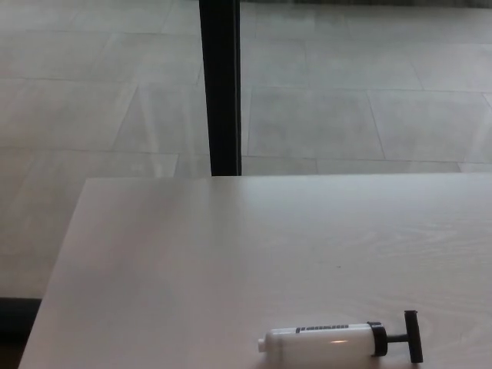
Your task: The robot uses its left hand to lift the air pump kept on the middle of the desk and use the right hand to pull out the handle
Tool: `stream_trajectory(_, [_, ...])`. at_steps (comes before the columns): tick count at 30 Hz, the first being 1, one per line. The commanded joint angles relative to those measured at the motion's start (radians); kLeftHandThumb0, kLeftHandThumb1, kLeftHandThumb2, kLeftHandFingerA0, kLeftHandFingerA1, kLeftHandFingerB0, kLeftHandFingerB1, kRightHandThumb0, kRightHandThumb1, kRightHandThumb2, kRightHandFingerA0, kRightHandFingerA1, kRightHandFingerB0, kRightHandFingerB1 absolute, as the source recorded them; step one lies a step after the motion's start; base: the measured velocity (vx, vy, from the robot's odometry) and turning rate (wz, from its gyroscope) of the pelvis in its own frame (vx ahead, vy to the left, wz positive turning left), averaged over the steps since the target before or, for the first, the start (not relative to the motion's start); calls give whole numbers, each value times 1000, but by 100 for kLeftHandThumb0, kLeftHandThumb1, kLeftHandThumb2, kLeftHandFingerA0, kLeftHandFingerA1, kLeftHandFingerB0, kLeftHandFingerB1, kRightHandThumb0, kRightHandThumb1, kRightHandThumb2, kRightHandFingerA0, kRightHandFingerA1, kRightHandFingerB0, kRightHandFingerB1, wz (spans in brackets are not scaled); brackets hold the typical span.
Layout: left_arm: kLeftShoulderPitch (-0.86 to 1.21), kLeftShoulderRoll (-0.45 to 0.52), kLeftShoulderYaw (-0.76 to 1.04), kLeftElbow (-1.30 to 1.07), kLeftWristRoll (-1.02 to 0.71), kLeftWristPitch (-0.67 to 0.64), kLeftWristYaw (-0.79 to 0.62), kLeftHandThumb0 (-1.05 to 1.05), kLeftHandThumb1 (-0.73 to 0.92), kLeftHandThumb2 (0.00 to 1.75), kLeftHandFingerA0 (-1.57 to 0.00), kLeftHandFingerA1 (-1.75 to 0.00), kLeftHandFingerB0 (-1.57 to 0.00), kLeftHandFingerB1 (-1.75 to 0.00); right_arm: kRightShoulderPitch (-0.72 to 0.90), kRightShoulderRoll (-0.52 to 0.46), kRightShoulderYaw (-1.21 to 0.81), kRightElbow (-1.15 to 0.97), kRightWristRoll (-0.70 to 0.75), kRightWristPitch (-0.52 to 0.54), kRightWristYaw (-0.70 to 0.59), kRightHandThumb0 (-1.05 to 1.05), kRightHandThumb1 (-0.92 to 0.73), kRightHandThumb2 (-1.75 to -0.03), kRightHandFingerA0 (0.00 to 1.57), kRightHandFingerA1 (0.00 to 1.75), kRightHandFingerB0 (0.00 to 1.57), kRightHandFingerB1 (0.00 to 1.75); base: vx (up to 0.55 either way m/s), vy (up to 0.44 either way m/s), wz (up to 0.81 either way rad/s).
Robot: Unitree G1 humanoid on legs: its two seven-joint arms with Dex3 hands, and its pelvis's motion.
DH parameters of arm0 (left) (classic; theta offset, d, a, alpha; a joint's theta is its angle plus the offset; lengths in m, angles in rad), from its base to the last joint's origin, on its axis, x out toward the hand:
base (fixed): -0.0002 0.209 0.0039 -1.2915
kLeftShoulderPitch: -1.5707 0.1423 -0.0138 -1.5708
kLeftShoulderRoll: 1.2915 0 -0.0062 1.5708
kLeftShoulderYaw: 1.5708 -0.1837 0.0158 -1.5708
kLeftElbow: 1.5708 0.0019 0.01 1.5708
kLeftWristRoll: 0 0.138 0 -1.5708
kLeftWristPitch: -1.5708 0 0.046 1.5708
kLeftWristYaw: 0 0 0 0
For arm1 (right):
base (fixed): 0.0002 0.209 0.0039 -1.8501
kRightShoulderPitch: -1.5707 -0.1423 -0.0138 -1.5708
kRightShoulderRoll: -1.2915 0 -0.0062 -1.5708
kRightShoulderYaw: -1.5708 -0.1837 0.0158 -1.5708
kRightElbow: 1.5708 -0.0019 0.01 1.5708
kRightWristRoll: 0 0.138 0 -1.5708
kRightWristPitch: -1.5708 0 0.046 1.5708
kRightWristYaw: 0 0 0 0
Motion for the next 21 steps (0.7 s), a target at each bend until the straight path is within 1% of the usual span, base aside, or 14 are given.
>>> stream_trajectory(1, [-3,57,98,27,-118,-2,-125,-63,75,63,-53,-44,-45,-39,9,-37,-59,-7,62,-106,14,-58,-74,-62,61,71,34,37,0,0,0])
stream_trajectory(3, [-2,60,158,27,-163,25,-138,-65,74,61,-50,-43,-42,-38,1,-44,-93,3,84,-84,2,-57,-76,-63,57,70,32,36,0,0,0])
stream_trajectory(4, [-4,64,186,33,-181,42,-128,-61,71,63,-43,-46,-37,-39,-8,-45,-120,17,112,-80,12,-61,-62,-96,48,70,22,49,0,0,0])
stream_trajectory(5, [-15,69,219,41,-206,72,-138,-61,71,63,-43,-46,-37,-39,-13,-45,-141,23,131,-74,26,-61,-62,-96,48,70,22,49,0,0,0])
stream_trajectory(6, [-25,72,226,47,-203,75,-121,-60,77,63,-44,-43,-40,-38,-28,-51,-159,24,148,-38,24,-62,-79,-63,48,62,29,35,0,0,0])
stream_trajectory(8, [-62,91,283,53,-236,75,-78,-62,61,93,-48,-60,-33,-53,-82,-85,-242,63,212,53,3,-65,-64,-96,48,68,24,48,0,0,0])
stream_trajectory(9, [-79,96,306,49,-247,61,-55,-60,75,63,-56,-50,-45,-44,-95,-96,-270,63,224,63,-9,-64,-79,-64,53,67,31,34,0,0,0])
stream_trajectory(11, [-98,101,336,36,-259,45,-46,-62,75,63,-60,-49,-47,-43,-116,-113,-296,69,225,67,-7,-65,-81,-64,53,66,30,34,0,0,0])
stream_trajectory(12, [-137,110,362,16,-277,24,-30,-65,73,62,-64,-53,-49,-44,-157,-129,-323,54,250,86,-11,-68,-65,-99,51,75,22,47,0,0,0])
stream_trajectory(13, [-172,123,364,-9,-271,0,-18,-67,75,63,-63,-52,-48,-43,-186,-131,-353,7,282,105,-16,-65,-79,-64,52,69,28,34,0,0,0])
stream_trajectory(18, [-280,99,341,-317,-253,27,59,-62,75,62,-57,-52,-52,-46,-306,-132,-350,-181,273,109,-33,-66,-81,-64,44,58,29,36,0,0,0])
stream_trajectory(19, [-331,59,317,-531,-250,68,127,-64,69,61,-68,-50,-56,-46,-341,-100,-319,-361,272,163,-69,-64,-64,-101,56,78,26,50,0,0,0])
stream_trajectory(20, [-350,45,303,-628,-259,115,137,-62,70,62,-66,-51,-53,-44,-360,-85,-299,-399,271,159,-62,-64,-82,-64,46,63,29,35,0,0,0])
stream_trajectory(21, [-346,37,304,-654,-258,127,141,-62,70,62,-66,-51,-53,-44,-361,-84,-299,-403,268,162,-59,-64,-82,-64,46,63,29,35,0,0,0])
